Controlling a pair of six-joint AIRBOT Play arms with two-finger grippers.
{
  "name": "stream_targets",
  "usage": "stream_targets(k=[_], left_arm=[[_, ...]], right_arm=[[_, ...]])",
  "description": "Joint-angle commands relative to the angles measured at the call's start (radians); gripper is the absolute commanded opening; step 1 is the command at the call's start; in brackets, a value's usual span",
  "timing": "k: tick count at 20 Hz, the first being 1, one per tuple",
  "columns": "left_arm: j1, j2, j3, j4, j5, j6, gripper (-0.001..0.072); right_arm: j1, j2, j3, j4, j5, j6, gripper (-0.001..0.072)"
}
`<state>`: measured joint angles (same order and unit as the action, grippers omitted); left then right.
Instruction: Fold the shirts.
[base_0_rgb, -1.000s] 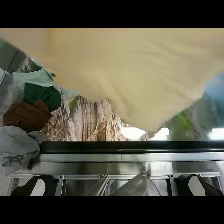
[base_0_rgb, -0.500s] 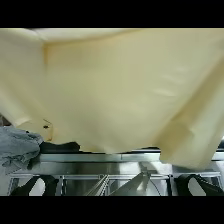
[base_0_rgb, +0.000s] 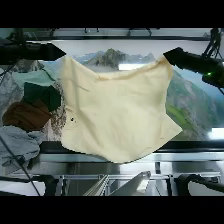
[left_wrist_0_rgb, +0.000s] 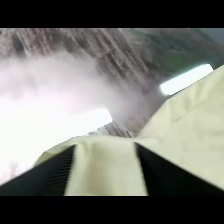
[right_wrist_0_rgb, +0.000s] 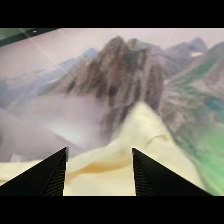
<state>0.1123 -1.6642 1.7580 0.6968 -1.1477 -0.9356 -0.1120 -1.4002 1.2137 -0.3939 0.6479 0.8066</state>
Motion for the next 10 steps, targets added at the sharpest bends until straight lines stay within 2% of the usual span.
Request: stream_targets(k=[1,3,5,8,10], left_arm=[[0.035,-0.208,0.246,0.019,-0.09,-0.148,0.0706],[0.097,-0.206,0.307,0.019,-0.195,-0.214,0.0703],[0.159,-0.151,0.256,0.02,-0.317,-0.274,0.0703],[0.216,-0.034,0.041,0.109,-0.479,-0.338,0.0703],[0.22,0.076,-0.198,0.206,-0.512,-0.352,0.0703]], right_arm=[[-0.079,-0.11,0.036,-0.02,0.011,0.0,0.0459],[-0.182,-0.086,0.043,-0.045,0.164,0.001,0.046],[-0.291,-0.075,0.041,-0.113,0.362,0.017,0.0461],[-0.444,-0.076,0.01,-0.307,0.6,0.126,0.046],[-0.525,-0.076,-0.042,-0.427,0.705,0.143,0.0461]])
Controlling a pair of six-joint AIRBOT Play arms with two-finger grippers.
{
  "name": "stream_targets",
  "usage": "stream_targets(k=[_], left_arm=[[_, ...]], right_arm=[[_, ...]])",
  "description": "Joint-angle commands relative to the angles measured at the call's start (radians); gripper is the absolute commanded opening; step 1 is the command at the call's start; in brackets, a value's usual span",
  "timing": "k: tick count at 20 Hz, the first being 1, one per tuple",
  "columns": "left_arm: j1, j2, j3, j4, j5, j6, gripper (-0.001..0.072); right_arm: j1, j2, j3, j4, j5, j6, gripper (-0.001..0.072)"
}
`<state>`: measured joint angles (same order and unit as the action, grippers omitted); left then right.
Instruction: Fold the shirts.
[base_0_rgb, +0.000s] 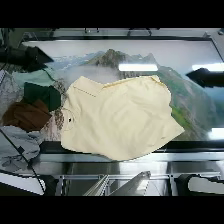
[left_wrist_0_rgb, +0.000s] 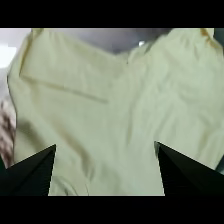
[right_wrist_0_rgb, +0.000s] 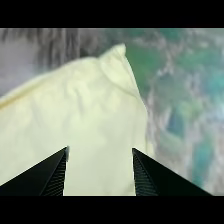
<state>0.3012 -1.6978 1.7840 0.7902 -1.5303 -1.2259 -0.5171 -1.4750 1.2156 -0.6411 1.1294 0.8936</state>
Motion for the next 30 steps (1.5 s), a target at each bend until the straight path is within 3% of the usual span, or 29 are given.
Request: stream_targets(k=[1,5,8,14,16,17,18,19,20,21,22,27,30], left_arm=[[0.031,0.172,-0.361,0.151,-0.117,-0.062,0.0703],[0.03,0.378,-0.887,0.248,-0.04,-0.063,0.0703],[0.03,0.453,-1.119,0.296,0.016,-0.067,0.0703],[-0.018,0.421,-1.243,0.268,0.235,-0.062,0.0702],[-0.079,0.347,-1.208,0.181,0.278,-0.015,0.07],[-0.116,0.304,-1.182,0.137,0.288,0.007,0.0661],[-0.146,0.267,-1.155,0.112,0.288,0.019,0.0531],[-0.174,0.228,-1.124,0.098,0.272,0.03,0.0329],[-0.197,0.2,-1.095,0.099,0.245,0.032,0.0115],[-0.213,0.179,-1.065,0.098,0.212,0.037,0.0018],[-0.222,0.169,-1.027,0.098,0.176,0.037,0.0018],[-0.157,0.209,-0.734,0.097,0.121,0.015,0.0019],[-0.108,0.196,-0.536,0.095,0.127,-0.019,0.0019]], right_arm=[[-0.149,-0.002,-0.083,-0.239,0.253,0.053,0.046],[-0.166,-0.031,-0.256,-0.342,0.277,0.003,0.046],[-0.141,-0.06,-0.319,-0.343,0.282,-0.019,0.0459],[-0.088,-0.088,-0.336,-0.344,0.285,-0.015,0.0458],[-0.06,-0.113,-0.336,-0.343,0.284,-0.015,0.0457],[-0.043,-0.127,-0.336,-0.343,0.285,-0.014,0.0457],[-0.027,-0.139,-0.336,-0.343,0.285,-0.015,0.0455],[-0.012,-0.147,-0.336,-0.343,0.286,-0.014,0.0424],[0.003,-0.151,-0.336,-0.343,0.289,-0.014,0.0241],[0.012,-0.15,-0.336,-0.343,0.294,-0.012,0.0067],[0.014,-0.145,-0.334,-0.343,0.293,-0.003,0.0028],[-0.011,-0.076,-0.252,-0.304,0.291,0.041,0.0027],[-0.026,0.001,-0.204,-0.125,0.269,0.042,0.0027]])
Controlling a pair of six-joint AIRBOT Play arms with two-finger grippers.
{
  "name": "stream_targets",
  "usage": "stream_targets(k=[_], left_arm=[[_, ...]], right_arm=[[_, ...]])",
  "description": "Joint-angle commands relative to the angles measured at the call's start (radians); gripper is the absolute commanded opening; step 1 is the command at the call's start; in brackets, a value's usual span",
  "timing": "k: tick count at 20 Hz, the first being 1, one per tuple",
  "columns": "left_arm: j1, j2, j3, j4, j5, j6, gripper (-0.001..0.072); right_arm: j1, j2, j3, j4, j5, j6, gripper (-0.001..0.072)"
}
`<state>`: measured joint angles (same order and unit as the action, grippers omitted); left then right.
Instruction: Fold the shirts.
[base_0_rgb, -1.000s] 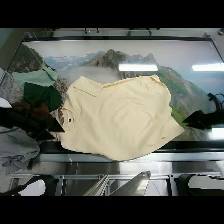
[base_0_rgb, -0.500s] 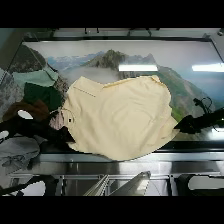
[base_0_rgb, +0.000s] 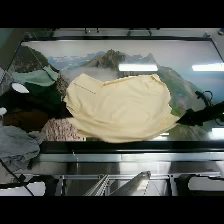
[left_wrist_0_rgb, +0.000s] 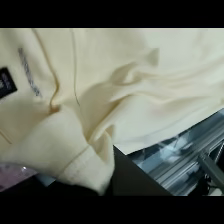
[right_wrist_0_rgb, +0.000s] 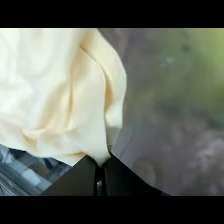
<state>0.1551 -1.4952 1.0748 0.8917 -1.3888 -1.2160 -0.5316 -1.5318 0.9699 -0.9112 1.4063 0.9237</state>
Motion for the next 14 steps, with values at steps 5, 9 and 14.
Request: stream_targets(k=[5,9,14], left_arm=[[0.049,-0.023,0.415,-0.236,-0.184,0.018,0.0019],[0.048,-0.013,0.558,-0.336,-0.298,0.01,0.0019],[0.124,0.078,0.677,-0.752,-0.39,0.077,0.0019]], right_arm=[[-0.017,0.2,0.049,0.554,-0.009,-0.093,0.0027],[-0.018,0.328,0.049,0.635,-0.006,-0.132,0.0027],[-0.073,0.584,0.132,0.873,-0.093,-0.196,0.0027]])
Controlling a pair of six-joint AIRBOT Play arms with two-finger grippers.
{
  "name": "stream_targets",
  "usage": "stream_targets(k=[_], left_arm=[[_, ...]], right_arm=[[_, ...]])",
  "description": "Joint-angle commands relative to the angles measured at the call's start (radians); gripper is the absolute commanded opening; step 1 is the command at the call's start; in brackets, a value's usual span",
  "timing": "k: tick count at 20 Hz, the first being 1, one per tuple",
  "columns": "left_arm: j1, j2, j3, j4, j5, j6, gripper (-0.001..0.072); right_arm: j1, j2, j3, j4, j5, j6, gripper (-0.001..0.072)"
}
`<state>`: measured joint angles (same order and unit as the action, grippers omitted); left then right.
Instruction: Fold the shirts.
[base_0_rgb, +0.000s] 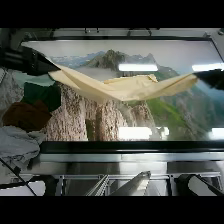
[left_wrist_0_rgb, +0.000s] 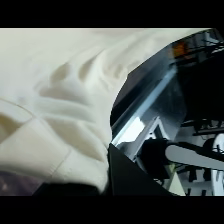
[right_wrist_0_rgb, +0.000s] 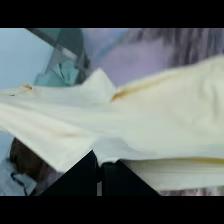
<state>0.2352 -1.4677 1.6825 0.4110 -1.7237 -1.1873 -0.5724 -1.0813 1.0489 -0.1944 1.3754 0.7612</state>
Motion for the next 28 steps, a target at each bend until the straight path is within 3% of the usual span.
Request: stream_targets(k=[1,4,7,9,11,15,18,21,24,28], left_arm=[[0.079,0.081,0.09,-0.42,-0.064,0.096,0.0019],[0.219,0.173,0.156,-0.853,-0.077,0.201,0.0019],[0.412,0.209,0.27,-1.095,-0.057,0.177,0.002],[0.525,0.208,0.311,-1.056,0.003,0.089,0.0021],[0.549,0.208,0.259,-0.959,0.031,0.015,0.0021],[0.368,0.196,0.012,-0.539,0.025,-0.026,0.0021],[0.199,0.093,-0.151,-0.314,0.025,-0.025,0.0022],[0.084,-0.074,-0.266,-0.192,0.07,0.003,0.0021],[0.048,-0.275,-0.312,-0.161,0.166,0.003,0.0017],[0.052,-0.509,-0.248,-0.187,0.297,0.012,0.0016]], right_arm=[[-0.054,0.185,0.093,0.18,-0.097,-0.034,0.0027],[-0.097,0.349,0.223,0.184,-0.274,-0.082,0.0027],[-0.101,0.473,0.335,0.137,-0.543,-0.15,0.0027],[-0.101,0.493,0.387,0.047,-0.655,-0.152,0.0027],[-0.1,0.473,0.399,0.014,-0.624,-0.147,0.0027],[-0.088,0.304,0.392,0.013,-0.341,-0.056,0.0027],[0.0,0.162,0.309,-0.033,-0.261,-0.049,0.0027],[0.132,0.015,0.172,-0.127,-0.333,-0.055,0.0027],[0.245,-0.187,0.111,-0.199,-0.481,-0.059,0.0027],[0.301,-0.455,0.117,-0.117,-0.629,-0.103,0.0027]])
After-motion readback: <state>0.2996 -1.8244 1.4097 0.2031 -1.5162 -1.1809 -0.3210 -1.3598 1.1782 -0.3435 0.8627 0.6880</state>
